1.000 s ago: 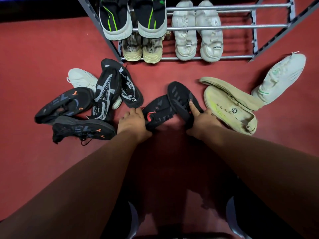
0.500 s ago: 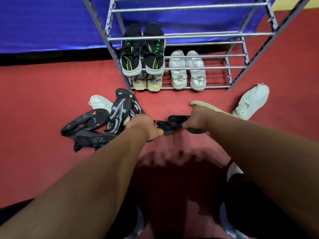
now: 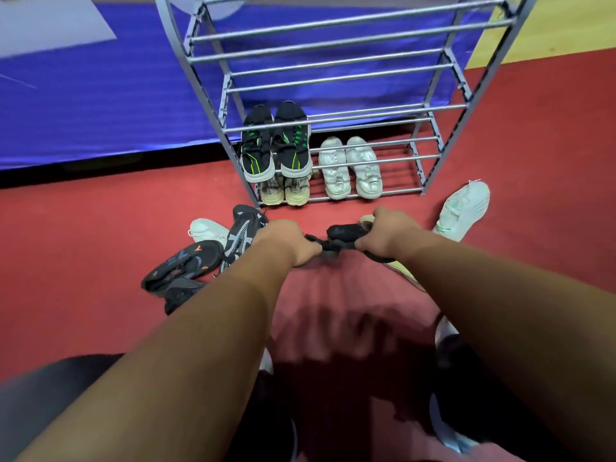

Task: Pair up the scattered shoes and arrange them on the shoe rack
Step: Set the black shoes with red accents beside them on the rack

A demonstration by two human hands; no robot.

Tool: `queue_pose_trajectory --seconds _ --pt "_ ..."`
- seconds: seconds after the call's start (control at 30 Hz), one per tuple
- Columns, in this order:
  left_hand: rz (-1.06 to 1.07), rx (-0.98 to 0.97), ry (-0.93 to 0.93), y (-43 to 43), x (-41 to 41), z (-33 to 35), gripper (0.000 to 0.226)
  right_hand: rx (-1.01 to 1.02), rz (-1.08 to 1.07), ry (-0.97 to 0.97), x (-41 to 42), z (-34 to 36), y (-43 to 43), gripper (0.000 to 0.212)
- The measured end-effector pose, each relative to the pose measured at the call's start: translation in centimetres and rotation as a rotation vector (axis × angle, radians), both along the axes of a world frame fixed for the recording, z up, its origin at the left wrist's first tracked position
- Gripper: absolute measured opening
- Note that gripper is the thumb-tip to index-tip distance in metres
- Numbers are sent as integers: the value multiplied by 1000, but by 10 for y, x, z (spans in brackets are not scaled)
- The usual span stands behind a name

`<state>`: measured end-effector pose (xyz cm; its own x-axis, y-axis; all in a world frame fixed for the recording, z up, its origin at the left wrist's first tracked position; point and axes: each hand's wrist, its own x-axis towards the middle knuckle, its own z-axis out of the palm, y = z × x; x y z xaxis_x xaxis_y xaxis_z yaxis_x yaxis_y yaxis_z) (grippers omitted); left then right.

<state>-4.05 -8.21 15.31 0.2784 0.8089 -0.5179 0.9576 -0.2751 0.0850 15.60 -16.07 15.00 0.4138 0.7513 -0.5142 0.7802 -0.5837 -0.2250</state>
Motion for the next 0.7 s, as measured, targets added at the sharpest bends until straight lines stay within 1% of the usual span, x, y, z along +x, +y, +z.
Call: queue_pose_trajectory --seconds 0.07,0.2,0.3,0.37,0.53,0.6,0.7 --pt "34 -4 -48 11 7 7 58 56 -61 -12 4 2 3 70" --pt "238 -206 -205 31 11 14 74 188 -166 36 14 -3 9 68" --pt "320 -282 -243 36 17 7 79 230 -184 51 23 -9 11 67" --pt "317 -238 -223 36 25 2 74 238 -174 44 28 -12 12 68" --pt "333 -59 -260 31 46 0 41 287 -194 -1 30 -11 16 68" --pt "349 9 -272 28 50 5 39 324 -219 -11 30 -7 15 69" --pt "360 109 -280 26 54 16 41 406 -250 -1 34 3 11 67"
